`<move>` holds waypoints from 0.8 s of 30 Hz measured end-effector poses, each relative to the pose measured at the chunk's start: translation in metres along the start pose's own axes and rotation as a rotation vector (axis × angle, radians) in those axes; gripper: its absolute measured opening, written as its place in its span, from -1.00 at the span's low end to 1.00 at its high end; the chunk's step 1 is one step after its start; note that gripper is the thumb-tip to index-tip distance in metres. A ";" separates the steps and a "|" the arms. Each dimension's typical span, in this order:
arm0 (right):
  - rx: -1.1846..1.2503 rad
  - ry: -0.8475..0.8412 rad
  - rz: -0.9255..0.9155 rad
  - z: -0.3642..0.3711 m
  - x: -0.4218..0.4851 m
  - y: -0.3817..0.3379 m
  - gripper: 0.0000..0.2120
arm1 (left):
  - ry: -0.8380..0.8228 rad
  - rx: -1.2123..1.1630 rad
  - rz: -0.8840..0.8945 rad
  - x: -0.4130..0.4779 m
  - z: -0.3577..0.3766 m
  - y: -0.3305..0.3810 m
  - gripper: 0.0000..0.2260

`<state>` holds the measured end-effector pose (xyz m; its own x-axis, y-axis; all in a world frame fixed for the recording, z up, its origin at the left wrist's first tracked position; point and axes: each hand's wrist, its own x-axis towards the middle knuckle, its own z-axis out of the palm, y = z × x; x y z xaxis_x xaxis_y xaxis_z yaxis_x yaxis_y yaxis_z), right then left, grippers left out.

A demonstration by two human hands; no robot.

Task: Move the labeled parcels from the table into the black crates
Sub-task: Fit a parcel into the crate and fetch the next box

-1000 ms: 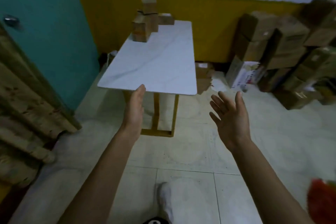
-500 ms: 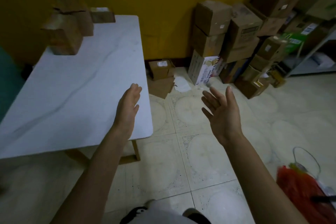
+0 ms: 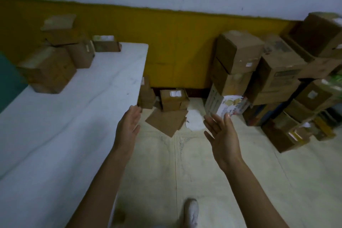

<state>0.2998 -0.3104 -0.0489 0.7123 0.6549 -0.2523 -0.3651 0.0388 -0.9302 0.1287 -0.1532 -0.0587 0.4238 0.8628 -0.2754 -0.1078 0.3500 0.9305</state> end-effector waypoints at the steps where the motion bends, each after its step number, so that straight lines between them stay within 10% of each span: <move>1: -0.011 -0.039 0.005 0.001 0.025 -0.011 -0.55 | 0.034 -0.017 0.008 0.015 0.012 0.004 -0.57; 24: -0.200 -0.656 0.111 0.258 0.454 -0.075 -0.54 | 0.509 -0.043 0.184 0.371 0.025 0.107 -0.77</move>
<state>0.4960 0.1791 -0.0254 0.1443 0.9703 -0.1943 -0.2527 -0.1537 -0.9553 0.2968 0.1949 -0.0549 -0.0938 0.9750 -0.2013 -0.1804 0.1822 0.9666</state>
